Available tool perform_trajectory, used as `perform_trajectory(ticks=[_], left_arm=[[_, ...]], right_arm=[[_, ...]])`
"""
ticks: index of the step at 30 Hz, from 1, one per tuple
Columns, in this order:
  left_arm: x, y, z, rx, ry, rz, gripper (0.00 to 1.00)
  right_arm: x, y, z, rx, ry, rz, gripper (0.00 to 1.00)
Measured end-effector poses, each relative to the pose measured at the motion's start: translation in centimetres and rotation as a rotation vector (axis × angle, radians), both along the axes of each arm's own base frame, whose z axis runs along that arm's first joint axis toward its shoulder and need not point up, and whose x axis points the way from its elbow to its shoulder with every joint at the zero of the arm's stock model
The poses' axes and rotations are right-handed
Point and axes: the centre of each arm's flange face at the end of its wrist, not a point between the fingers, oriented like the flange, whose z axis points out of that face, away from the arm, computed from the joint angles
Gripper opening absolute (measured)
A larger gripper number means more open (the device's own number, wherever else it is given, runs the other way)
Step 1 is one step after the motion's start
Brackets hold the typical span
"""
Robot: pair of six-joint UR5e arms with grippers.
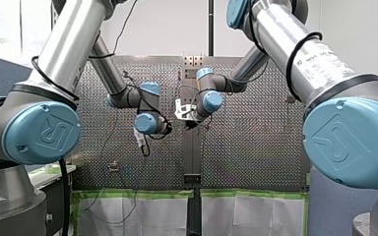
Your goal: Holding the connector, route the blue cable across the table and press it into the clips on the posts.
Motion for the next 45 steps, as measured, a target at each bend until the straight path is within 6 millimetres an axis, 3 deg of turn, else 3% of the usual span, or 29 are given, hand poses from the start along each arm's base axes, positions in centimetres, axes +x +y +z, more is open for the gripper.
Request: perform_trajectory(ticks=[7,18,25,26,27,28,29,30,32,33,35,45], left_arm=[[2.2,0.3,-1.0,0.022,0.036,0.041,1.0],[5.6,-0.1,1.4,0.022,-0.01,0.059,1.0],[6.8,-0.3,-0.2,0.036,0.015,0.047,1.0],[6.9,-0.2,-0.4,0.04,0.02,0.052,0.9],[6.9,-0.2,-0.5,0.043,0.022,0.056,0.9],[7.0,-0.1,-0.6,0.047,0.022,0.062,0.8],[7.0,-0.1,-0.6,0.054,0.021,0.069,0.59],[7.1,0.0,-0.6,0.06,0.02,0.075,0.59],[7.1,-0.1,-0.5,0.077,0.015,0.089,0.3],[7.1,-0.1,-0.4,0.084,0.012,0.094,0.3],[7.0,-0.3,-0.2,0.101,0.006,0.105,0.01],[6.6,-0.4,0.1,0.144,0.012,0.13,0.01]], right_arm=[[-0.1,-0.1,0.0,0.003,0.002,0.001,0.0],[-0.2,-0.2,0.0,0.005,0.002,0.0,0.0],[-0.2,-0.2,0.0,0.004,0.001,0.001,0.0],[-0.2,-0.1,0.0,0.005,0.002,0.001,0.0],[-0.2,-0.1,0.0,0.005,0.002,0.001,0.0],[-0.2,-0.1,0.0,0.005,0.002,0.001,0.0],[-0.2,-0.2,0.0,0.005,0.002,0.001,0.0],[-0.2,-0.2,0.0,0.005,0.003,0.001,0.0],[-0.2,-0.2,0.1,0.005,0.003,0.001,0.0],[-0.2,-0.2,0.1,0.005,0.003,0.001,0.0],[-0.3,-0.2,0.0,0.005,0.002,0.001,0.0],[-0.2,-0.3,0.7,-0.001,0.004,0.002,0.0]])
